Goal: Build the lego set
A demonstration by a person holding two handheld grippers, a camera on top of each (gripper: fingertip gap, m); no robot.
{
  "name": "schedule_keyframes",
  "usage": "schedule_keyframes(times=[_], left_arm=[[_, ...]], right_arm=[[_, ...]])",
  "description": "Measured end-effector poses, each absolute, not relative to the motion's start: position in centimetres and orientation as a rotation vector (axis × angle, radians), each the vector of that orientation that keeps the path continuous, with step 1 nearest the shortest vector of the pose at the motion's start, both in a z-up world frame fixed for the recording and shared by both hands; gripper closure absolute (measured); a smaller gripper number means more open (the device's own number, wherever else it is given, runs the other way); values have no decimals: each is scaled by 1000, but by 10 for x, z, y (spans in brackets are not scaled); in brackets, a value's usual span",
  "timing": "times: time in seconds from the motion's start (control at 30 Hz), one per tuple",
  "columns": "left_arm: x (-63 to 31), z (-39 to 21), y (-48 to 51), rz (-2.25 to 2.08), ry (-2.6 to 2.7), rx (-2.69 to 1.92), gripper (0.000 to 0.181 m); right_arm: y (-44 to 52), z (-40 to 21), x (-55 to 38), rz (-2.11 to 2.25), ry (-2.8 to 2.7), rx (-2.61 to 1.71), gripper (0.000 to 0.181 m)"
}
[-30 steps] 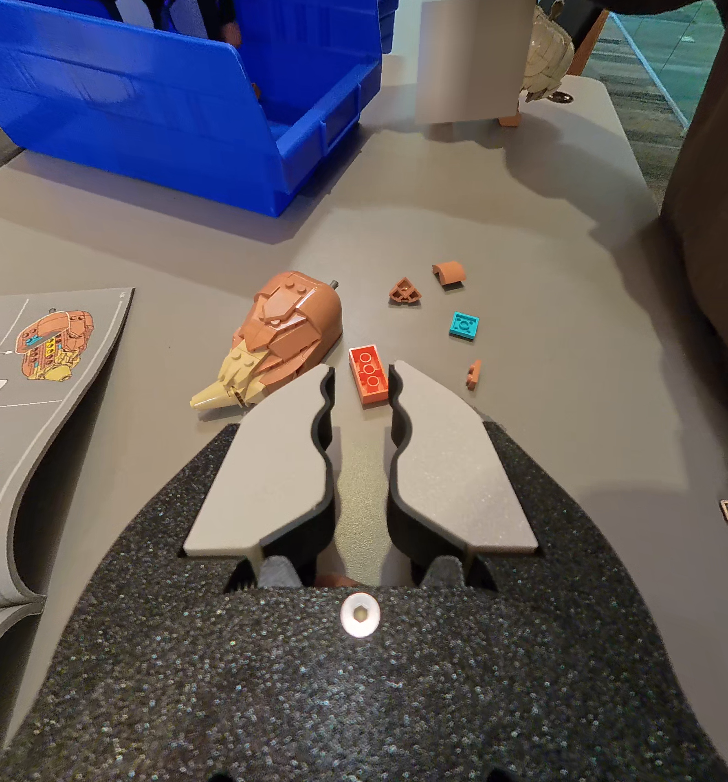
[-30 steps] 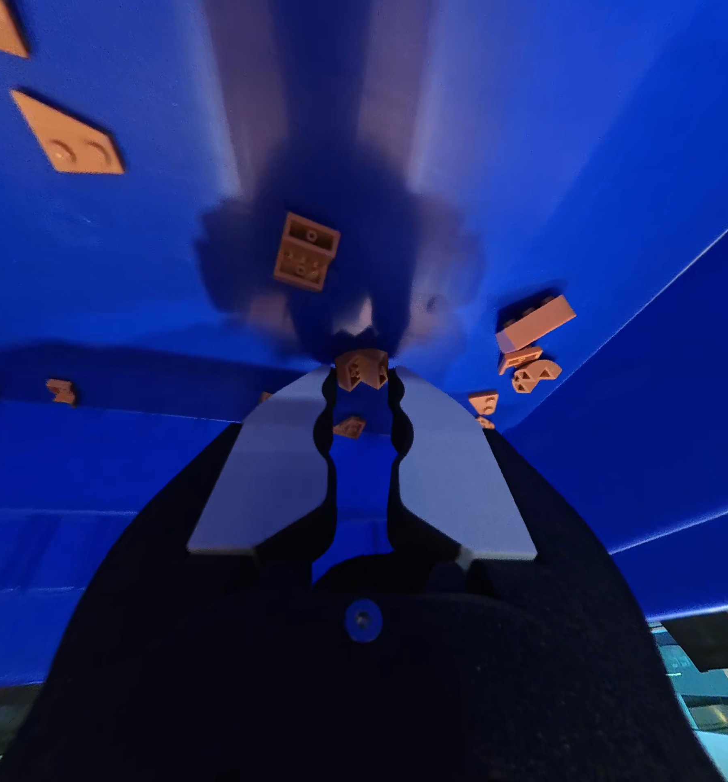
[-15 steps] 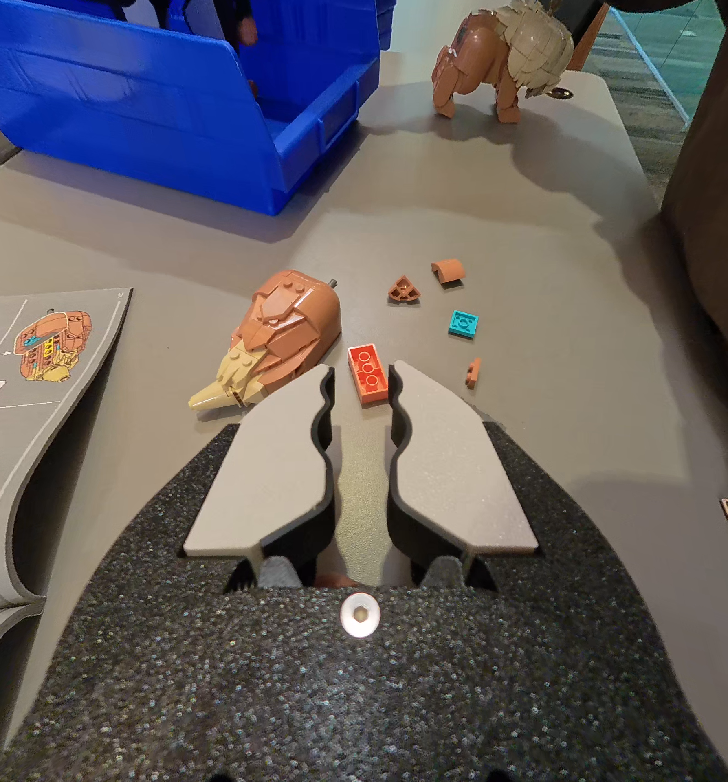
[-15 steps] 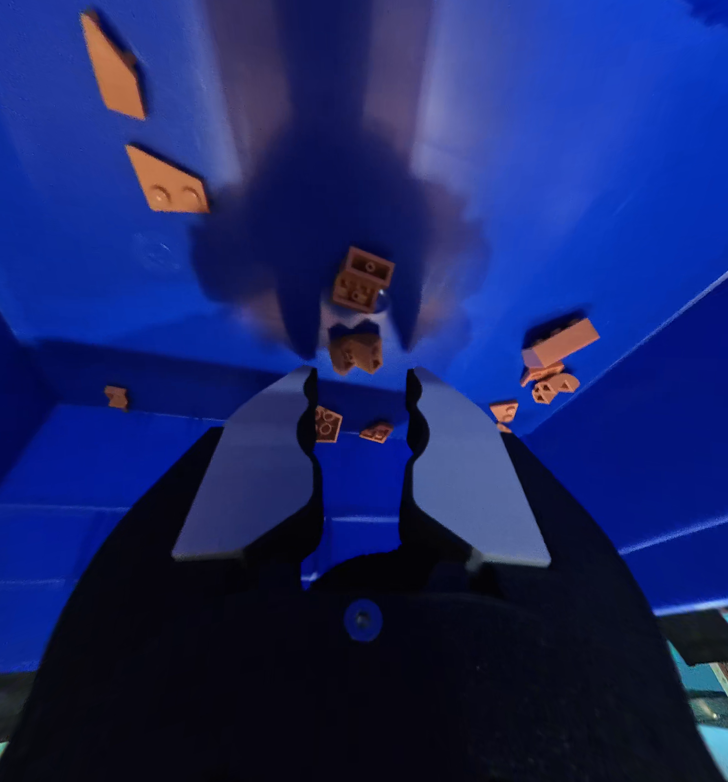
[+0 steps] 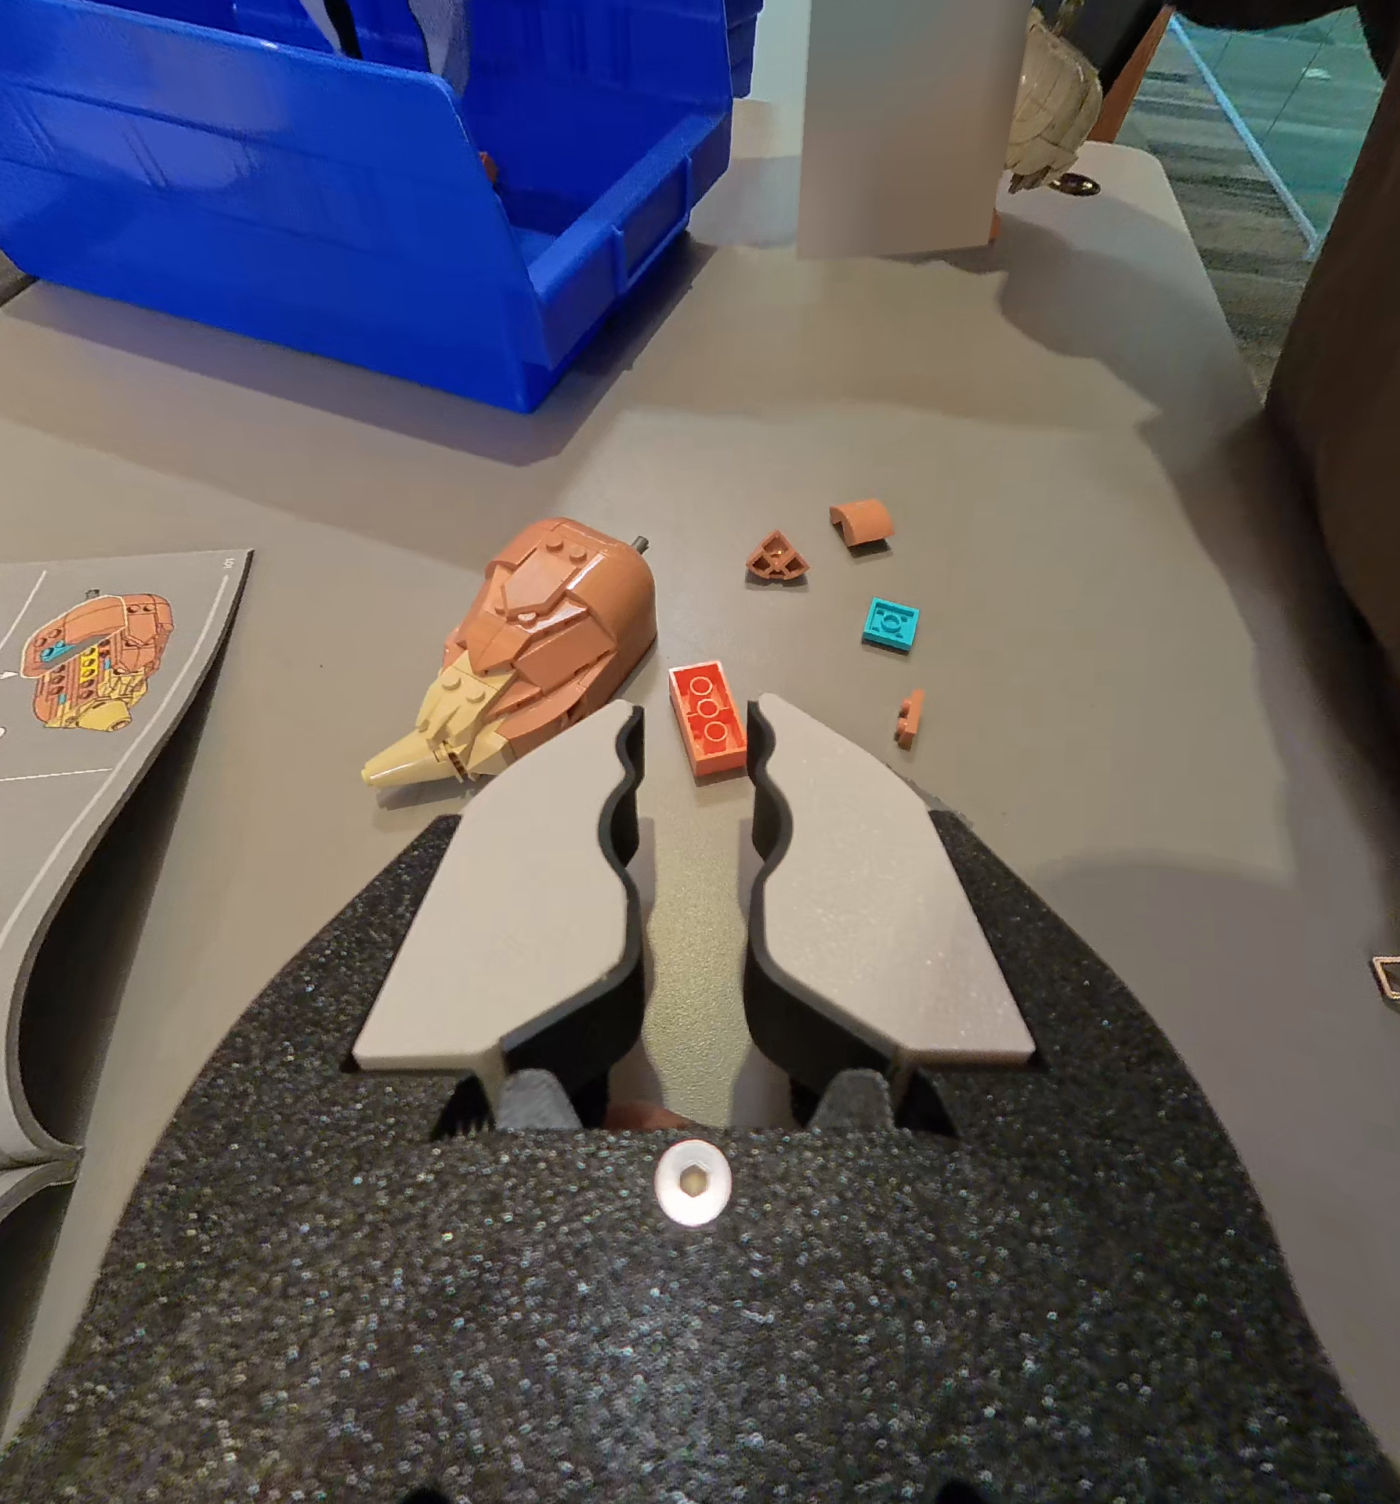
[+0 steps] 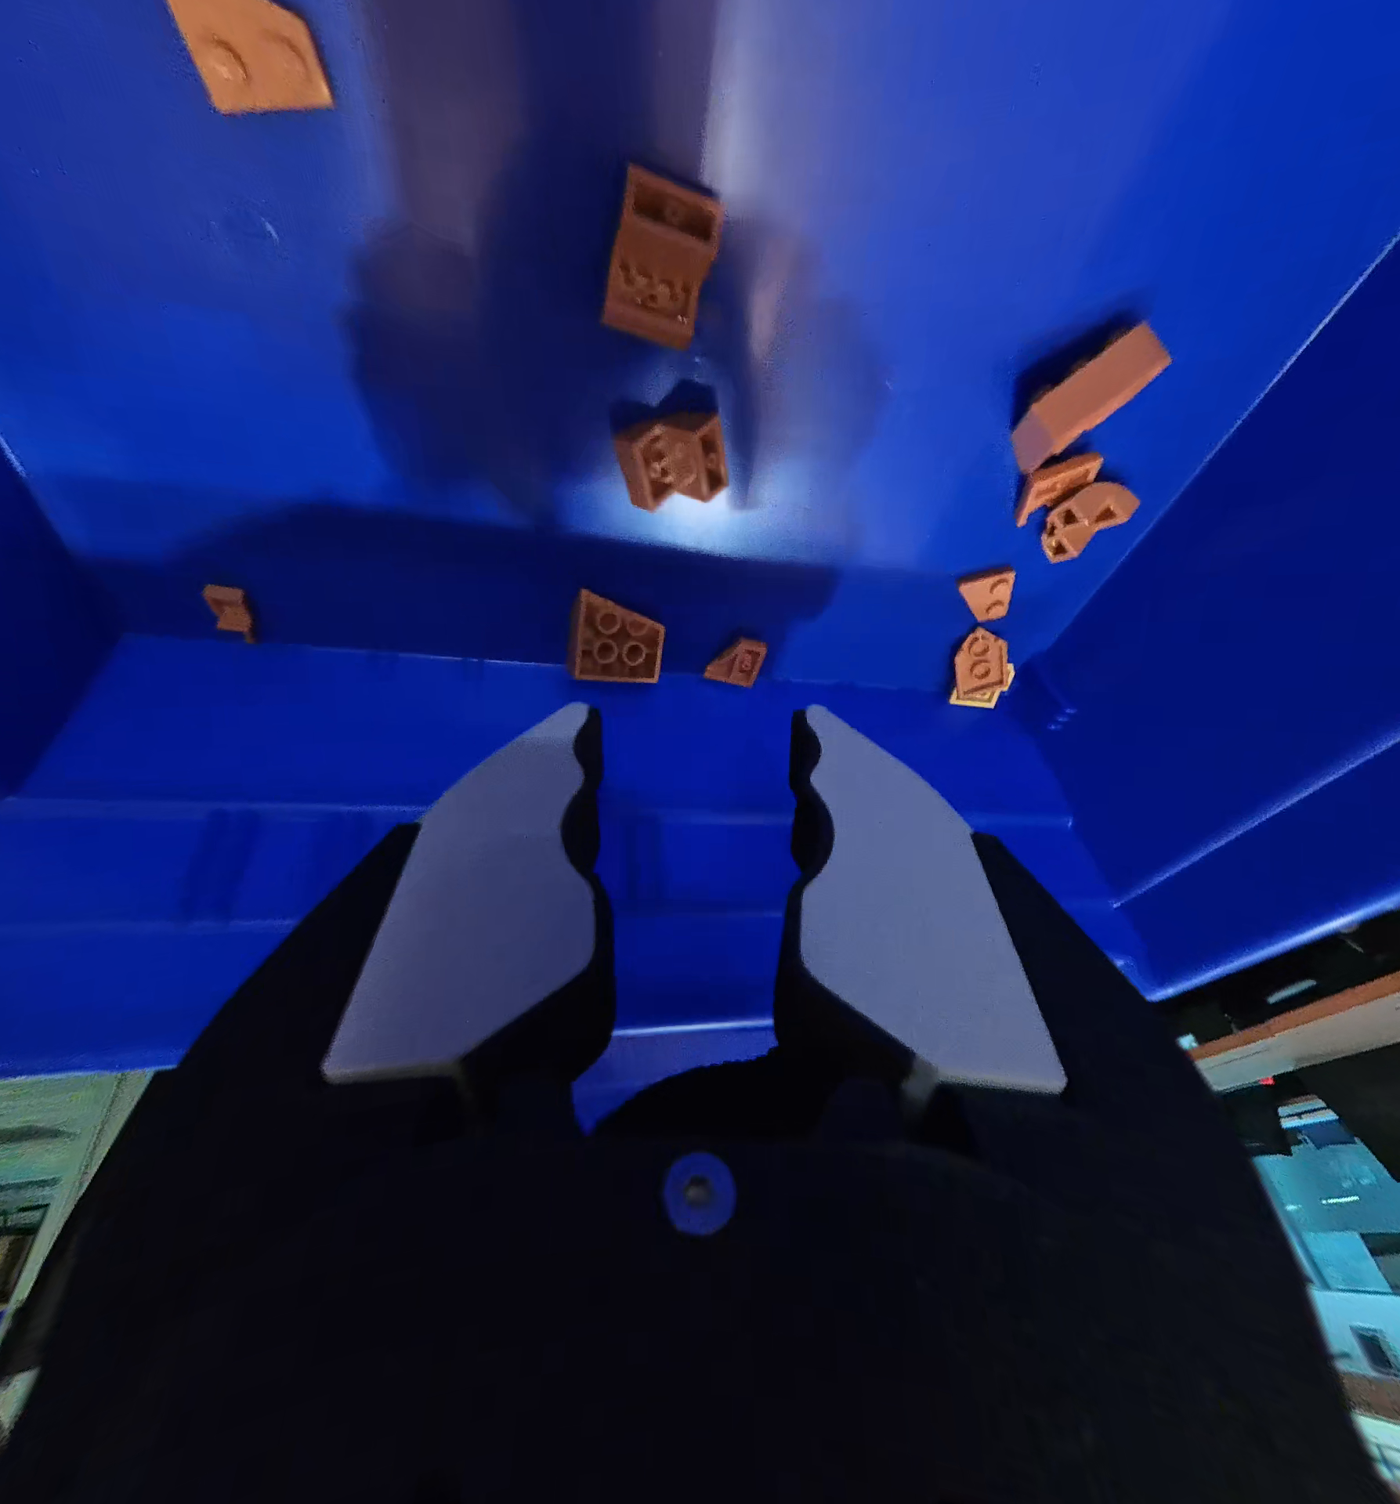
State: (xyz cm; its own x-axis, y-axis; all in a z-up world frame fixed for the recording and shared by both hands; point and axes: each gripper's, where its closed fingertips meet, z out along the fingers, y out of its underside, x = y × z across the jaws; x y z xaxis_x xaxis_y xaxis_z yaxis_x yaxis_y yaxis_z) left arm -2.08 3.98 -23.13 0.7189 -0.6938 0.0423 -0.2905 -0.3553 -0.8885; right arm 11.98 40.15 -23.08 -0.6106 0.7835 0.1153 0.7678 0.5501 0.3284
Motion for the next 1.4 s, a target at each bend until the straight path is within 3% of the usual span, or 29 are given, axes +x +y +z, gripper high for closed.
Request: schedule_keyframes(times=[0.43, 0.9, 1.4], left_arm=[[-21, -232, 39, -513, 761, -1945, 157], [-21, -231, 40, -517, 755, -1945, 157], [-23, -231, 40, -530, 740, -1949, 157]], right_arm=[[385, -231, 88, 329, 2840, 1409, 134], [436, -223, 69, 498, 2941, 1544, 136], [467, -255, 34, 618, 3093, 1040, 153]])
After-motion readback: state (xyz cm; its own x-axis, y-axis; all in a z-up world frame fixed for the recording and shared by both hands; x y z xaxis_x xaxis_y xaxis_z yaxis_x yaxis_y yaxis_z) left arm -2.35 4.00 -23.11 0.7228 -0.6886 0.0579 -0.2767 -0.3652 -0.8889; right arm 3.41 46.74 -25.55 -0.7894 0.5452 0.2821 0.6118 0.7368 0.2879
